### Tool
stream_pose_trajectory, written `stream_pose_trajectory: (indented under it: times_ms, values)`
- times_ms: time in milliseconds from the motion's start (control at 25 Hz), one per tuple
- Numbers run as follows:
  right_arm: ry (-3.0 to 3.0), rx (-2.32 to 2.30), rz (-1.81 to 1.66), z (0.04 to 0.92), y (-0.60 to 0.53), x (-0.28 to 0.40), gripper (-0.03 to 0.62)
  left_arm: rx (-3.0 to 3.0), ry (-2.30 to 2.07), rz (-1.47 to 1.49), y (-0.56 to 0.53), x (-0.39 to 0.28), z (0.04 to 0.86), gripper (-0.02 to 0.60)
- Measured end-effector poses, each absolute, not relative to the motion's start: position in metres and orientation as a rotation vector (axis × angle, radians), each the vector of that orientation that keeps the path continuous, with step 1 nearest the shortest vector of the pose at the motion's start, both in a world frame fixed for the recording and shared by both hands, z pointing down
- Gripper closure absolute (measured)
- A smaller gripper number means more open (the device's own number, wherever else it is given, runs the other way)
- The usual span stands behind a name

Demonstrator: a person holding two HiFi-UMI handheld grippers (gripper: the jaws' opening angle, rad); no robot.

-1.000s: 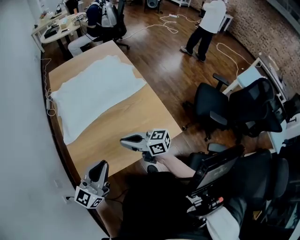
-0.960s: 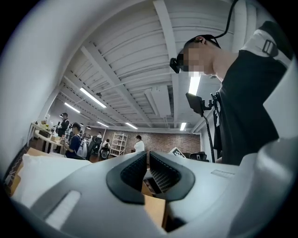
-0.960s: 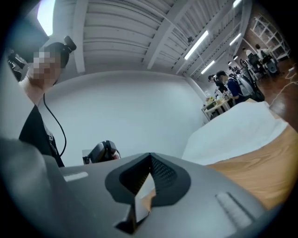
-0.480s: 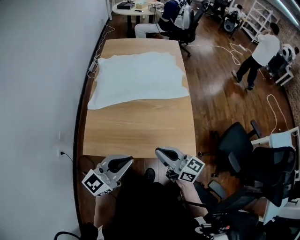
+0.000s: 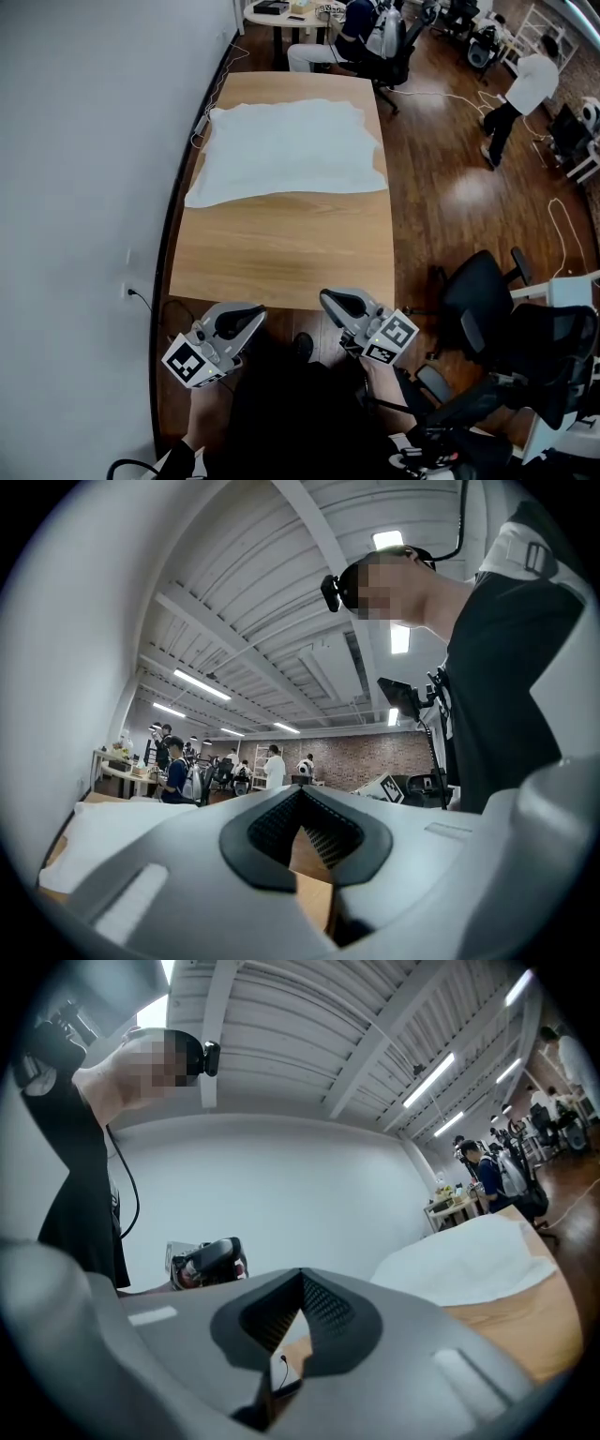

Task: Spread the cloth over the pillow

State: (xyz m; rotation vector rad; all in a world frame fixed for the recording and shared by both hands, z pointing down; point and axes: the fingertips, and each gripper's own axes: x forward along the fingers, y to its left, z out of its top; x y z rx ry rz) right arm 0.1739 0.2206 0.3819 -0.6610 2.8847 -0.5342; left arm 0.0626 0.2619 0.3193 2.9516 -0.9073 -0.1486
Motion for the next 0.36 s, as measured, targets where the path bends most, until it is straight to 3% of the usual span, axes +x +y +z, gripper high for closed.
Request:
stream_pose_trajectory:
  times_ms: [360]
  values:
    - [2.888, -0.601, -0.574, 0.387, 0.24, 0.175, 0.592, 2.926, -0.982, -0.133, 0.277, 0.064, 0.316, 0.58]
